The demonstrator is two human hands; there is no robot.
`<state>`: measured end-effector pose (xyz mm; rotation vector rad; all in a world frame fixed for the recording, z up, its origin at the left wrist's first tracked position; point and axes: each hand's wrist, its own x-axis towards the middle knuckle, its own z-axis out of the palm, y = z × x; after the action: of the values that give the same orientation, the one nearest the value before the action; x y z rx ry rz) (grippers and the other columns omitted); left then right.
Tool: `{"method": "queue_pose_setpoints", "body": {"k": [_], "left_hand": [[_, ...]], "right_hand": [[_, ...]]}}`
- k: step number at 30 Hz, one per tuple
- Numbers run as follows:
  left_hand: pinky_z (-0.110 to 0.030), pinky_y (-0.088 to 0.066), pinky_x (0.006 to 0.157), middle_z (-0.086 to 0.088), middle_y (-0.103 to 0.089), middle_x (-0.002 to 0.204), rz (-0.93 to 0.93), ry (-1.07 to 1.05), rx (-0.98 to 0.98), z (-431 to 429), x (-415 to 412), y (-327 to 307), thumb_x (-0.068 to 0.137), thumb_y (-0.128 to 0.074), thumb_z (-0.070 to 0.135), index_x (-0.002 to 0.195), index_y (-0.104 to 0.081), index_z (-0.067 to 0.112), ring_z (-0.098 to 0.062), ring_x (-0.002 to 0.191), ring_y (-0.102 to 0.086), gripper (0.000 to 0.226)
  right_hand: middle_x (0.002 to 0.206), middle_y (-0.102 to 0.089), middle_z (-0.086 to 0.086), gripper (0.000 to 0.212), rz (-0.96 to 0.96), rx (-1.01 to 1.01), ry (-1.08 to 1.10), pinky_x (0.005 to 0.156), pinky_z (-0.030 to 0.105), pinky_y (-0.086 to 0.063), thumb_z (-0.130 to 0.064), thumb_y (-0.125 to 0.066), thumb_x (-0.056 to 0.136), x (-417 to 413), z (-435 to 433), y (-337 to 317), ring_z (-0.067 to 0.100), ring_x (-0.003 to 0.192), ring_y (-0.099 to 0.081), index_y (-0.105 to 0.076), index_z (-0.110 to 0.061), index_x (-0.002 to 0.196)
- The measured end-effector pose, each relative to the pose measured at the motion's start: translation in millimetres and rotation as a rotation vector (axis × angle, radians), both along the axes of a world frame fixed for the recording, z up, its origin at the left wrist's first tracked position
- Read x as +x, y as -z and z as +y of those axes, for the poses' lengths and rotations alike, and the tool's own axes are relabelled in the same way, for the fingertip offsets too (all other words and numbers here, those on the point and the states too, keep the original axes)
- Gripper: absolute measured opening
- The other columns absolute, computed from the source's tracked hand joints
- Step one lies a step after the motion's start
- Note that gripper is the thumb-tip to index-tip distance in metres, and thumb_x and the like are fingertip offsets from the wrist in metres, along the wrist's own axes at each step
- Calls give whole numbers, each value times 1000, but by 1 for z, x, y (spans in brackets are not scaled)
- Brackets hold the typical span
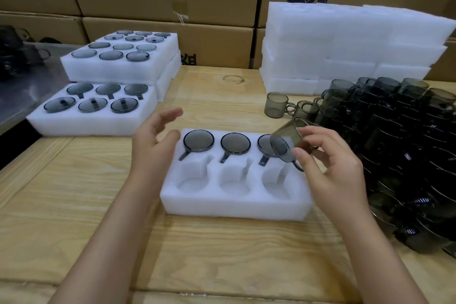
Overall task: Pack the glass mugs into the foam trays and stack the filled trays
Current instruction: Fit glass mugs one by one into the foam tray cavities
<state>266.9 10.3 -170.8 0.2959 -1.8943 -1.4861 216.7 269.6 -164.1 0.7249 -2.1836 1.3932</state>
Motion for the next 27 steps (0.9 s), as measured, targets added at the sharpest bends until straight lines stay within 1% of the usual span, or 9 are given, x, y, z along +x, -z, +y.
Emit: {"method": "queue_pose_setpoints", "body": {"k": [3, 6, 8, 10, 12, 15, 21, 24, 27], "left_hand": [[-22, -41, 101, 15, -64, 115, 85, 148, -250, 31, 6, -21, 76, -52, 7, 110, -59, 33, -2, 113, -57, 43], [-14, -36, 102, 22, -49, 135, -70, 538, -456, 67, -4, -34, 77, -62, 20, 134, -38, 47, 5, 125, -45, 67], [-20, -34, 107, 17, -40, 144, -189, 735, -459, 81, -15, -36, 78, -67, 20, 141, -25, 48, 3, 131, -39, 81], [-33, -38, 109, 4, -47, 137, -216, 826, -369, 89, -24, -34, 80, -69, 7, 142, -31, 35, -9, 128, -46, 78], [-43, -42, 105, -3, -54, 125, -200, 815, -295, 92, -29, -31, 79, -72, -1, 136, -41, 24, -17, 118, -54, 69], [-43, -48, 97, -2, -58, 117, -166, 728, -227, 95, -34, -26, 71, -80, 2, 121, -51, 25, -20, 107, -60, 62], [-39, -48, 80, -8, -56, 106, -154, 548, -326, 103, -31, -20, 61, -88, 26, 86, -38, 31, -23, 92, -55, 56], [-28, -46, 84, -5, -57, 110, -172, 617, -305, 99, -29, -22, 69, -84, 23, 92, -45, 30, -17, 100, -55, 46], [-28, -41, 103, -4, -57, 121, -177, 768, -257, 90, -25, -23, 80, -72, 6, 99, -56, 19, -7, 128, -45, 28]], "right_hand": [[111, -60, -7, 10, 10, -25, -17, 89, 41, -50, -5, -66, 83, 1, 0, 2, 8, 108, -56, -65, -15, 84], [115, -58, -12, 12, 21, -37, -107, 91, 42, -48, -9, -65, 84, 4, -1, 1, 9, 112, -55, -63, -21, 84], [118, -55, -14, 15, 17, -55, -178, 93, 45, -47, -11, -63, 82, 6, -3, -1, 13, 118, -52, -62, -26, 83], [120, -54, -10, 13, 2, -68, -205, 95, 47, -46, -9, -63, 81, 7, -2, 0, 17, 122, -50, -63, -21, 84], [122, -53, -8, 16, -36, -79, -165, 95, 39, -47, -6, -67, 81, 7, -1, 0, 14, 122, -49, -64, -18, 92], [119, -54, -9, 36, -108, -107, -52, 81, 17, -48, -8, -70, 80, 7, -2, -3, 4, 107, -54, -58, -28, 107], [104, -64, -7, 34, -341, -362, -120, 61, 10, -48, -3, -65, 84, 10, -9, -3, -1, 81, -57, -60, -29, 105], [104, -65, -3, 33, -366, -359, -138, 63, 10, -47, -2, -63, 85, 9, -9, -4, 3, 84, -59, -61, -28, 106], [105, -67, 1, 30, -392, -371, -161, 67, 14, -50, 0, -57, 89, 7, -5, -5, 9, 85, -63, -64, -25, 103]]}}
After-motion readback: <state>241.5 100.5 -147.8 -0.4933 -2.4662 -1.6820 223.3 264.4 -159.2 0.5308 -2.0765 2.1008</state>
